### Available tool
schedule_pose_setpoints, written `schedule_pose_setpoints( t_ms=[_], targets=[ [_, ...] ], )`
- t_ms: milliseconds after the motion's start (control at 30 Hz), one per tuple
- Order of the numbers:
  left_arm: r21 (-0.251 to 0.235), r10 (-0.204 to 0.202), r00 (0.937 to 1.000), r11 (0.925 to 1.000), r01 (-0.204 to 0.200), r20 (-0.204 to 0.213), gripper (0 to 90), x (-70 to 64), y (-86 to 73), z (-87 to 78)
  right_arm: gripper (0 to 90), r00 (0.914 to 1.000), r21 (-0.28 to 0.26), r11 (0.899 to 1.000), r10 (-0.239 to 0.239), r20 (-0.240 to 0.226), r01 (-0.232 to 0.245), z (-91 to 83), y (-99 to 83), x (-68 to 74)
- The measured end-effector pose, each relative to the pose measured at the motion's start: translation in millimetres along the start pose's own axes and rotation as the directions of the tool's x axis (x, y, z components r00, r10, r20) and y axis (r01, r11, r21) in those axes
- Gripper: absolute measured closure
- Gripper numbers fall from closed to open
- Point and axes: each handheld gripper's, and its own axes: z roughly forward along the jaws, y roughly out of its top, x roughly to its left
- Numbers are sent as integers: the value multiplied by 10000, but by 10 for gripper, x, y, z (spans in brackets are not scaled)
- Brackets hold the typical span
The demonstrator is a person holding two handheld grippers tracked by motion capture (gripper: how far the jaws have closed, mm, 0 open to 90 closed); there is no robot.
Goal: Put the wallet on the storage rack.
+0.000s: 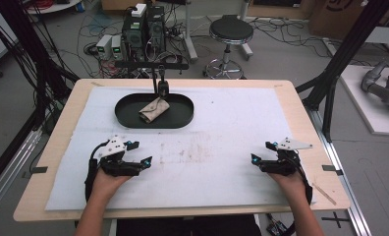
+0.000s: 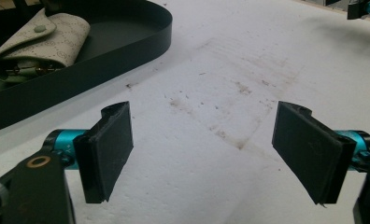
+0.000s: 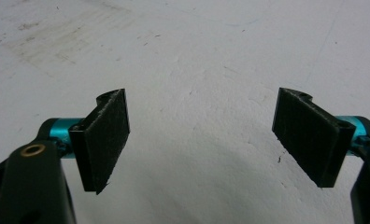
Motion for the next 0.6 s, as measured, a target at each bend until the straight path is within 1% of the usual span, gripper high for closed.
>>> schedule_pose_setpoints(
  t_ms=[100,167,200,400,600],
  targets=[
    [-55,-52,10000,10000,52,-35,204,1,3,-10,193,10000,22,10000,-18,6,18,6,-1,2],
    [-119,-7,10000,9999,8,70,204,0,4,-11,194,10000,21,10000,15,-17,-15,4,-2,-1],
    [-115,-7,10000,9999,8,61,205,-3,5,-9,193,10000,31,10000,47,20,-47,1,-3,-4],
    [84,33,10000,10000,-33,18,204,0,-9,3,193,10000,33,10000,38,-5,-38,8,-8,-23],
    [140,-25,9999,9999,26,-122,204,13,-16,-11,194,10000,51,10000,8,-26,-8,14,-5,-18]
  ],
)
